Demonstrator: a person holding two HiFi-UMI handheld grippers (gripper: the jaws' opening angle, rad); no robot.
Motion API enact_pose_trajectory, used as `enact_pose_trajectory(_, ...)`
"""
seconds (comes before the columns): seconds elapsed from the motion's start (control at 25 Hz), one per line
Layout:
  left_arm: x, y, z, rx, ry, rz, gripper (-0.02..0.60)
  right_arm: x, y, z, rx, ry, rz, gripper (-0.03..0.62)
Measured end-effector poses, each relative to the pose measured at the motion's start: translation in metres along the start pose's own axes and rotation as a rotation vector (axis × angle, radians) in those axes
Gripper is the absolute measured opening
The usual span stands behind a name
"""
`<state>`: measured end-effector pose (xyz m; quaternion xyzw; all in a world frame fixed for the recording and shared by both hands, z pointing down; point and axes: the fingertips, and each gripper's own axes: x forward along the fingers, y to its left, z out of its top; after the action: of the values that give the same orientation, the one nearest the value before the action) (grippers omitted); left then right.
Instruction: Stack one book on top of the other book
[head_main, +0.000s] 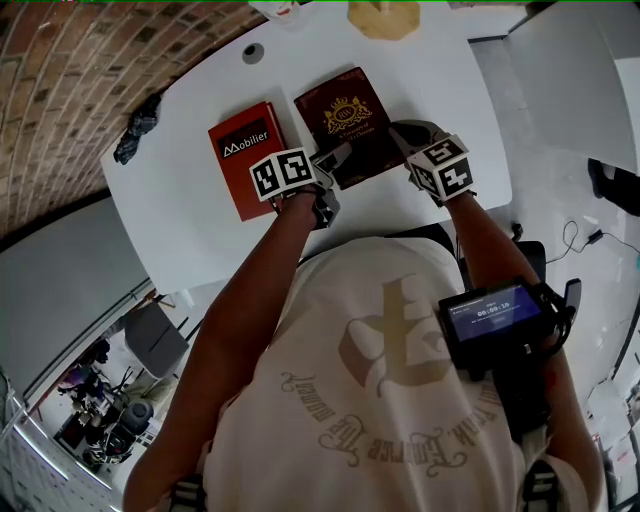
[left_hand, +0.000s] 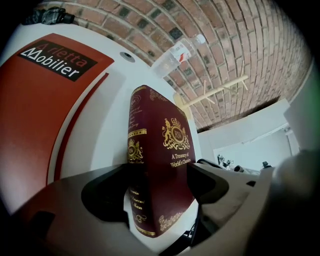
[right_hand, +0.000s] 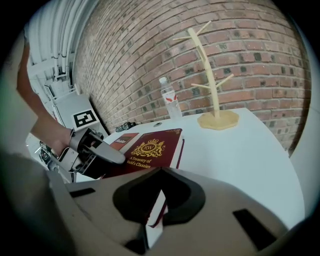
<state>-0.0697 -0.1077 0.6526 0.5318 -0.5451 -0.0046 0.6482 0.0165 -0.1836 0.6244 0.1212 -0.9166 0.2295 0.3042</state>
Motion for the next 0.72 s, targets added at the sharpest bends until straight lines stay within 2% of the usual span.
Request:
enact_pose_trajectory(0.28,-0.014,-0.014,0.004,-0.022,-0.025,-0.059,0.354,-0.002,-0.004,-0.001,-0.007,-0.015,-0.002,0.021)
enact_pose_trajectory(0.52,-0.029,-0.027,0.007,-0.036,-0.048,-0.140,0.354,-0.004,-0.009,-0.002,0.041,-0.021,0.016,0.021)
enact_pose_trajectory(0.72,-0.032,-0.034,0.009,-0.087,-0.034,-0.240,0.354,-0.004,-0.012,-0.002,0.069,-0.019,0.024,0.021)
